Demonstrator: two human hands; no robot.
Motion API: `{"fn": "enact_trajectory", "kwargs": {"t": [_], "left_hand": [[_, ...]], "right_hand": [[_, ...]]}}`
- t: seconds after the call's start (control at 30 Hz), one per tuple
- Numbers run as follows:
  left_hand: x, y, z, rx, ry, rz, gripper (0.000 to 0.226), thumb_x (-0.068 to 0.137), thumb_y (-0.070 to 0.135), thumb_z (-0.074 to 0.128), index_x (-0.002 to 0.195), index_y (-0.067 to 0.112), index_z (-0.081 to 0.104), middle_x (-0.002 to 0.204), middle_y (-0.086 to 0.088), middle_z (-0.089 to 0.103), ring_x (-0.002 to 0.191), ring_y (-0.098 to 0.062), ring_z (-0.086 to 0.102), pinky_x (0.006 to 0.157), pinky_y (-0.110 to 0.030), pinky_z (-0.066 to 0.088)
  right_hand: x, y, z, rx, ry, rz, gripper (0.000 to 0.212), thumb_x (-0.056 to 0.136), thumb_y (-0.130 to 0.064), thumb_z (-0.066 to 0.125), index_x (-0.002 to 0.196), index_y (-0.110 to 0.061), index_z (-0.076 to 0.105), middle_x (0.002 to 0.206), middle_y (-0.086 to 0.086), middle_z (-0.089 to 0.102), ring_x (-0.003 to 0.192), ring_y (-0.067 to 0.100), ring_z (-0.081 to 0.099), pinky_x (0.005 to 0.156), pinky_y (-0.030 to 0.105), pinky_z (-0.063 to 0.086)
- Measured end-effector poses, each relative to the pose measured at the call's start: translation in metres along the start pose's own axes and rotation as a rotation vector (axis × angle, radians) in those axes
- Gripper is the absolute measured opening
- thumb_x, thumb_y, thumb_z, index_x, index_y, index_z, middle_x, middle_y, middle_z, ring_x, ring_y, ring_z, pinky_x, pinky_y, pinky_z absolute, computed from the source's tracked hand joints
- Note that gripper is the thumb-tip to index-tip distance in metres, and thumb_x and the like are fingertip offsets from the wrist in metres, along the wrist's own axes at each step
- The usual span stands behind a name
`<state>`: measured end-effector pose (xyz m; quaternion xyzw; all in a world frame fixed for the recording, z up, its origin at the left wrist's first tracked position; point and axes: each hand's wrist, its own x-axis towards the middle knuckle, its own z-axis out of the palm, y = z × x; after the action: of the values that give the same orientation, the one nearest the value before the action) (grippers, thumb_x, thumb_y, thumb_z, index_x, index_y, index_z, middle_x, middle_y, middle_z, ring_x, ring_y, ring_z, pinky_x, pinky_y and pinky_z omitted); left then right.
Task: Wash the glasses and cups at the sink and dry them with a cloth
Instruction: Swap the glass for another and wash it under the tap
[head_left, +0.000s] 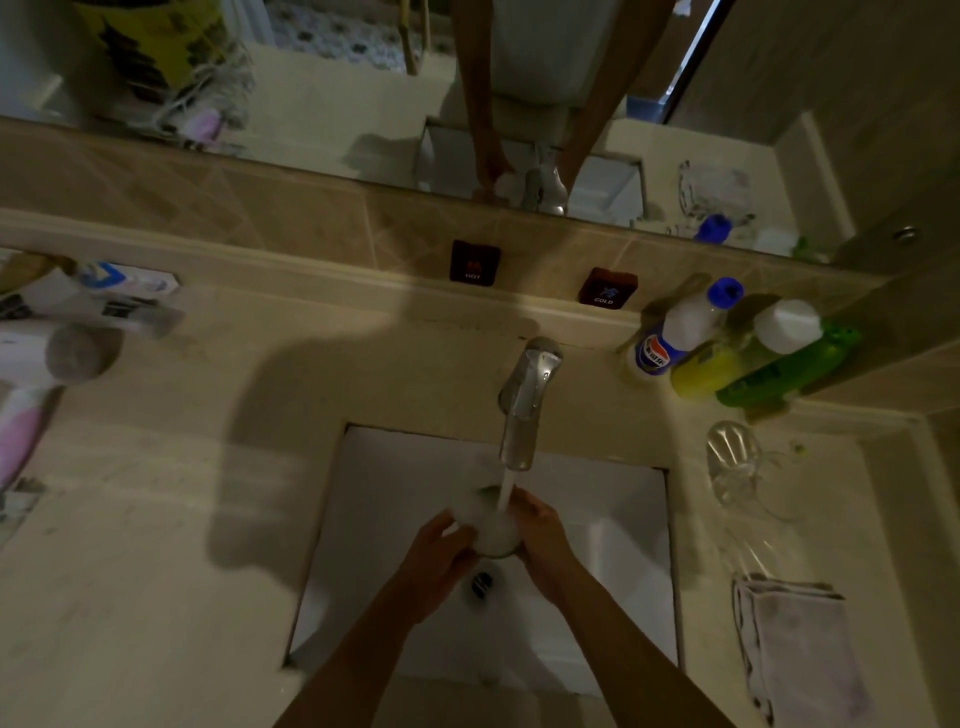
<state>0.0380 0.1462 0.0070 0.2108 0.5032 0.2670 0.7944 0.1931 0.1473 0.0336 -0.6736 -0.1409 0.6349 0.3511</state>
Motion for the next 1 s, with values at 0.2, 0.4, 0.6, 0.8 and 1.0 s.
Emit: {"fn": "enact_trajectory", "kwargs": {"t": [0.2,0.4,0.6,0.8,1.0], "left_hand": [[0.000,-0.001,0.002,0.065,-0.071,-0.013,0.041,0.101,0.008,0.055,0.142,0.015,0.055,0.136,-0.013,0.065,0.124,-0.032,0.064,0.108,-0.052,0.048],[-0.010,0.000,-0.006,0.006,-0.070,-0.006,0.037,0.093,0.014,0.066,0.129,0.015,0.063,0.134,-0.014,0.066,0.122,-0.030,0.065,0.102,-0.046,0.053],[-0.010,-0.001,-0.004,-0.043,-0.054,0.008,0.040,0.097,0.013,0.061,0.136,0.009,0.059,0.136,-0.019,0.063,0.126,-0.036,0.061,0.113,-0.054,0.043],[-0.017,0.008,0.003,0.032,-0.122,0.019,0.043,0.093,0.022,0.069,0.135,0.014,0.059,0.136,-0.012,0.066,0.121,-0.028,0.065,0.098,-0.040,0.056],[-0.021,0.009,0.016,-0.139,0.054,-0.123,0.037,0.106,0.035,0.042,0.123,0.016,0.069,0.118,-0.013,0.075,0.113,-0.032,0.069,0.100,-0.046,0.052]], "right_hand": [[-0.002,0.002,-0.007,0.045,0.056,-0.003,0.025,0.094,-0.032,0.062,0.103,-0.014,0.076,0.107,0.011,0.075,0.101,0.030,0.070,0.092,0.051,0.056],[-0.011,0.001,-0.011,0.030,-0.009,0.012,0.024,0.095,-0.032,0.060,0.106,-0.015,0.075,0.104,0.008,0.076,0.097,0.027,0.071,0.083,0.044,0.060],[-0.011,0.001,0.004,-0.007,-0.011,-0.058,0.020,0.097,-0.022,0.058,0.104,-0.019,0.076,0.109,0.011,0.074,0.102,0.030,0.069,0.086,0.046,0.057],[-0.010,0.004,-0.006,0.032,0.022,-0.024,0.022,0.093,-0.029,0.064,0.101,-0.013,0.077,0.106,0.014,0.074,0.096,0.031,0.071,0.086,0.049,0.058],[-0.018,0.003,0.001,0.056,0.028,0.094,0.037,0.098,-0.053,0.044,0.107,-0.029,0.070,0.111,0.000,0.069,0.100,0.022,0.064,0.074,0.032,0.054]]}}
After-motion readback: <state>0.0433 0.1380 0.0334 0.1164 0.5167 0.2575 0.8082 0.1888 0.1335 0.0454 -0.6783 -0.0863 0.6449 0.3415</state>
